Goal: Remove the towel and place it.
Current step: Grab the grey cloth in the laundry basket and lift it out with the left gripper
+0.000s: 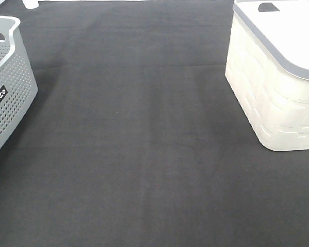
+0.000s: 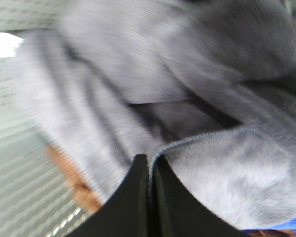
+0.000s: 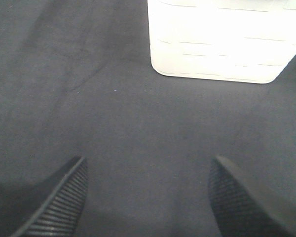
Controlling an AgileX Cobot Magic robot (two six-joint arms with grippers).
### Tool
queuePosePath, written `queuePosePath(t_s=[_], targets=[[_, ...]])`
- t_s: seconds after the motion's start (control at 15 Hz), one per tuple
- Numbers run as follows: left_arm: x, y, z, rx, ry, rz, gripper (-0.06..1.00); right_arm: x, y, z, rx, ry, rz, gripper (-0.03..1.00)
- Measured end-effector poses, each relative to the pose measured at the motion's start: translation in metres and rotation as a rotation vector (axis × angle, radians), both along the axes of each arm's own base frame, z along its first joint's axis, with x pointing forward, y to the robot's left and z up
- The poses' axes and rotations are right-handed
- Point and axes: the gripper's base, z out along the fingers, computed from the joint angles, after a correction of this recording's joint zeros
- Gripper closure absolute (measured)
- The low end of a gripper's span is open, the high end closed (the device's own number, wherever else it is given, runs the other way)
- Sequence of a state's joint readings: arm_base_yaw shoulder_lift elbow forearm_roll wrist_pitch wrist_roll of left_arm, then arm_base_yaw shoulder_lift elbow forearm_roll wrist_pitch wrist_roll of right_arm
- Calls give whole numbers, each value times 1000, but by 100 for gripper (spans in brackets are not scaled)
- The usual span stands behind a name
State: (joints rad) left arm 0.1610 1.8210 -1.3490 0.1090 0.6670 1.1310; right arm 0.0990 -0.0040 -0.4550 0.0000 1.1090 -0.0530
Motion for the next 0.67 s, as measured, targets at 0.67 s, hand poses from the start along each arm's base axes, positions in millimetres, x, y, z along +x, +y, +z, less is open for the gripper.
queuePosePath(t_s=[0.67], targets=[[-84,-17,140,-58,-308,70,94,0,0,0,0,0,0,29]])
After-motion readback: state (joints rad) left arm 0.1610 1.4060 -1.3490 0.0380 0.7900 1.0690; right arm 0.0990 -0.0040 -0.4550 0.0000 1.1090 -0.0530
